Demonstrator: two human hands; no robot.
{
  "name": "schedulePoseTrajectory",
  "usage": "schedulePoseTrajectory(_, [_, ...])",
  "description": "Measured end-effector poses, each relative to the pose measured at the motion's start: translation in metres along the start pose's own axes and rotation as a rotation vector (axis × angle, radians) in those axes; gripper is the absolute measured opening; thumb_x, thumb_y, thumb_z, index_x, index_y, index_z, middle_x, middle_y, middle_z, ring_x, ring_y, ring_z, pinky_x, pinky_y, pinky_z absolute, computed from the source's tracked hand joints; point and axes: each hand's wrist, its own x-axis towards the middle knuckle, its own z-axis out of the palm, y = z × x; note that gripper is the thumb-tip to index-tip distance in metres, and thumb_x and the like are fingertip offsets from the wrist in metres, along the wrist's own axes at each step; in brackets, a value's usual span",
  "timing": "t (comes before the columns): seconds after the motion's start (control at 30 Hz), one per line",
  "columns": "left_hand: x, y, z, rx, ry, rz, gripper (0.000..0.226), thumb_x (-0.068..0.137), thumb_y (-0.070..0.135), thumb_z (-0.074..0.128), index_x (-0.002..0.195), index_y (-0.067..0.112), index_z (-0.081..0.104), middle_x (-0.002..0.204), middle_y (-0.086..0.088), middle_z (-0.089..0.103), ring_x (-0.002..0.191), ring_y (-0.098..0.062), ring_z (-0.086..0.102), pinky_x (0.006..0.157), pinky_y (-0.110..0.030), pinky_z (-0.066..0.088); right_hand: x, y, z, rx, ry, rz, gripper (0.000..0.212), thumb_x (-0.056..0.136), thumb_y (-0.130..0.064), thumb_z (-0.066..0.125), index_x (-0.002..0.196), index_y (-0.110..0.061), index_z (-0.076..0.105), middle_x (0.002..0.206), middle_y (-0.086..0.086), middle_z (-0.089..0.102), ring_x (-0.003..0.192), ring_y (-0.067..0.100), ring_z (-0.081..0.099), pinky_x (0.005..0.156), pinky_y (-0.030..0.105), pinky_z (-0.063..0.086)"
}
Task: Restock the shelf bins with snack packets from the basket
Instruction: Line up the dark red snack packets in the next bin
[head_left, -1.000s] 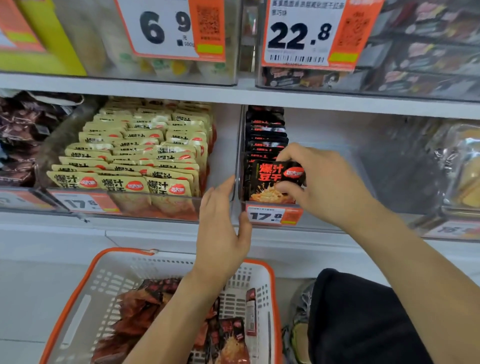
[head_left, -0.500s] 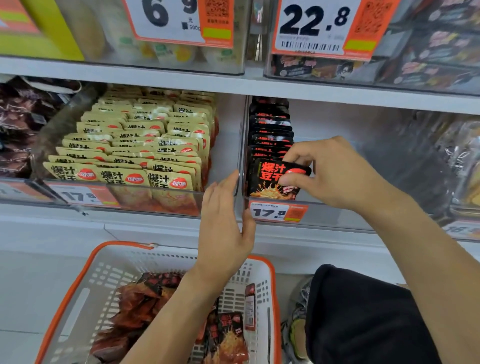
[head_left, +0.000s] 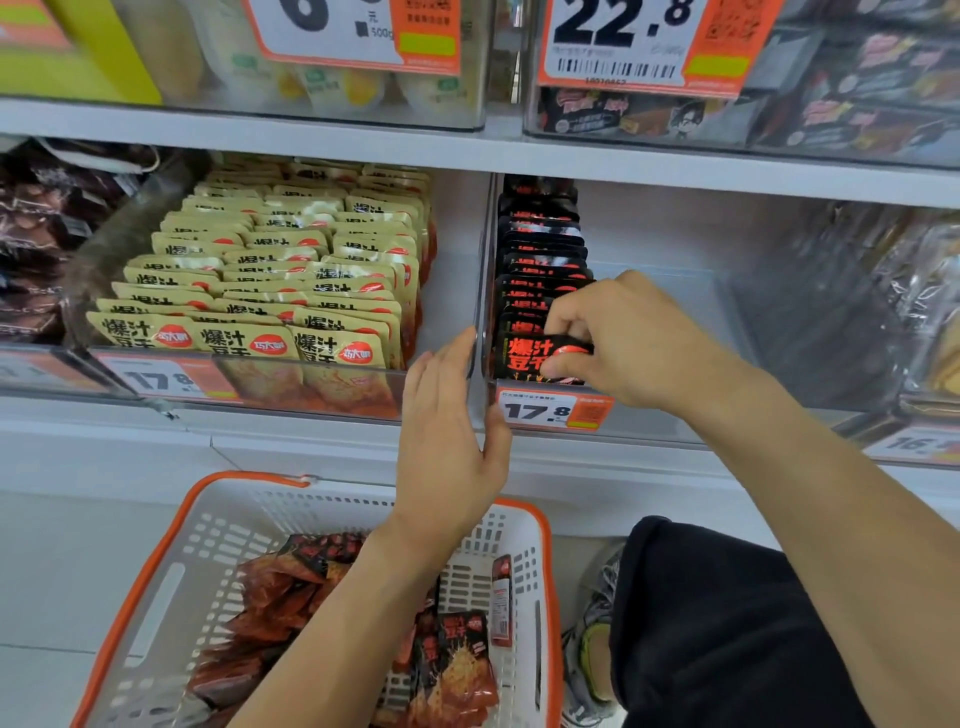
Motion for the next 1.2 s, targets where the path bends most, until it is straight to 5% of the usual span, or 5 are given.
schedulePoseTrajectory(0.33, [-0.001, 0.001, -0.003, 0.008, -0.020, 0.005, 0.061, 0.092, 0.014, 0.056, 0.148, 0.006, 0.035, 0.143, -0.005, 0.045, 0.135, -0.020, 0.035, 0.114, -0.052, 0.032, -0.021, 0.011, 0.003, 0.261, 0.156, 0.027, 0.018, 0.086, -0.045, 0.072, 0.090, -0.027, 0.075, 0.075, -0.018, 0.070, 0.075, 0.001, 0.065, 0.075, 0.020, 0.050])
schedulePoseTrajectory(0.43, [-0.001, 0.003, -0.001, 0.007, -0.022, -0.011, 0.062, 0.091, 0.014, 0.057, 0.148, 0.006, 0.034, 0.143, -0.006, 0.046, 0.134, -0.027, 0.038, 0.111, -0.053, 0.034, -0.013, 0.022, 0.010, 0.408, 0.252, 0.192, 0.057, 0.085, -0.054, 0.069, 0.131, -0.023, 0.056, 0.123, -0.005, 0.060, 0.105, 0.006, 0.059, 0.091, 0.025, 0.050])
schedulePoseTrajectory(0.53, [0.000, 0.002, 0.000, 0.005, -0.028, -0.022, 0.064, 0.090, 0.014, 0.058, 0.148, 0.007, 0.035, 0.141, -0.006, 0.047, 0.132, -0.032, 0.040, 0.109, -0.053, 0.036, -0.003, 0.033, 0.022, 0.589, -0.074, 0.397, 0.102, 0.073, -0.075, 0.063, 0.154, -0.027, 0.021, 0.153, 0.001, 0.037, 0.132, 0.017, 0.047, 0.110, 0.043, 0.042])
schedulePoseTrajectory(0.9, [0.002, 0.011, -0.004, -0.055, -0.002, -0.056, 0.062, 0.088, 0.013, 0.062, 0.145, 0.015, 0.039, 0.127, 0.022, 0.038, 0.123, -0.015, 0.043, 0.107, -0.030, 0.035, -0.002, 0.039, 0.023, 0.891, -0.263, 0.269, 0.073, 0.079, -0.062, 0.063, 0.143, -0.038, 0.039, 0.125, -0.012, 0.066, 0.118, 0.008, 0.062, 0.101, 0.038, 0.051])
schedulePoseTrajectory(1.2, [0.027, 0.015, -0.003, -0.018, 0.027, -0.006, 0.014, 0.096, 0.025, 0.065, 0.110, 0.021, 0.067, 0.135, -0.006, 0.042, 0.124, -0.019, 0.047, 0.099, -0.048, 0.047, -0.002, 0.043, 0.021, 0.989, -0.297, 0.355, 0.092, 0.068, -0.043, 0.083, 0.147, -0.038, 0.037, 0.122, -0.006, 0.069, 0.110, 0.010, 0.067, 0.102, 0.043, 0.050])
